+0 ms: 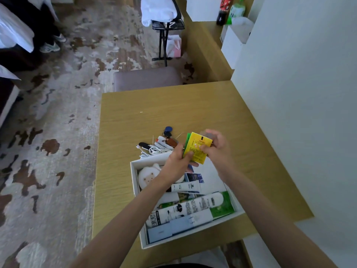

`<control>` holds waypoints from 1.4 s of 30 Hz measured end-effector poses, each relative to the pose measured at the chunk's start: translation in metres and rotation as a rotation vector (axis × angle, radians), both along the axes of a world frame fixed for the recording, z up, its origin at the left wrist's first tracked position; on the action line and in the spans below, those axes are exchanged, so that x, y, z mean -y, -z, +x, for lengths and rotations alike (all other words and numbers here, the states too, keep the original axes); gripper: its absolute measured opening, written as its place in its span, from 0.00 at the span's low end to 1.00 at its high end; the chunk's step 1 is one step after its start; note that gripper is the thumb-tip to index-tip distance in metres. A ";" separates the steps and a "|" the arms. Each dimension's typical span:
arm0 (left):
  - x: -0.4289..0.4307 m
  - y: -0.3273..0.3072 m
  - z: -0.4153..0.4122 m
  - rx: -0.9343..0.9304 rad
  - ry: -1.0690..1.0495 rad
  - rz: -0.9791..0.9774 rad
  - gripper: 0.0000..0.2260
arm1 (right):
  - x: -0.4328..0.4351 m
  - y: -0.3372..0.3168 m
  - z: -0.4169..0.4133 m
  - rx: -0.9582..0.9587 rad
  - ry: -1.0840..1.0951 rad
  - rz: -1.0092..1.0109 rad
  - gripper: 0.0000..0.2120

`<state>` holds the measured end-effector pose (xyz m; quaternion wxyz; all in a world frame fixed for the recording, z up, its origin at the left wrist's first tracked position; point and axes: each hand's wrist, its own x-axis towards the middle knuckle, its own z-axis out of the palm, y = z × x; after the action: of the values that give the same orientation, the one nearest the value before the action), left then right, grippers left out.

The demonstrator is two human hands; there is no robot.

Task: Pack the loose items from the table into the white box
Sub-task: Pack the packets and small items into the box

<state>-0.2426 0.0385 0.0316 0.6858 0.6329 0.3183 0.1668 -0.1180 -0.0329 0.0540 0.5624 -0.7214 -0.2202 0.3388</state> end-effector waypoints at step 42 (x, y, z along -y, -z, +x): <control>0.038 0.045 -0.029 -0.376 0.738 0.721 0.10 | 0.030 0.035 0.018 1.023 -1.346 -0.891 0.09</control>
<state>-0.2718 0.0005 -0.0130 0.3697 0.9163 0.1151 -0.1022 -0.0999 -0.0631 0.0185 -0.2411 -0.6521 -0.6587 0.2876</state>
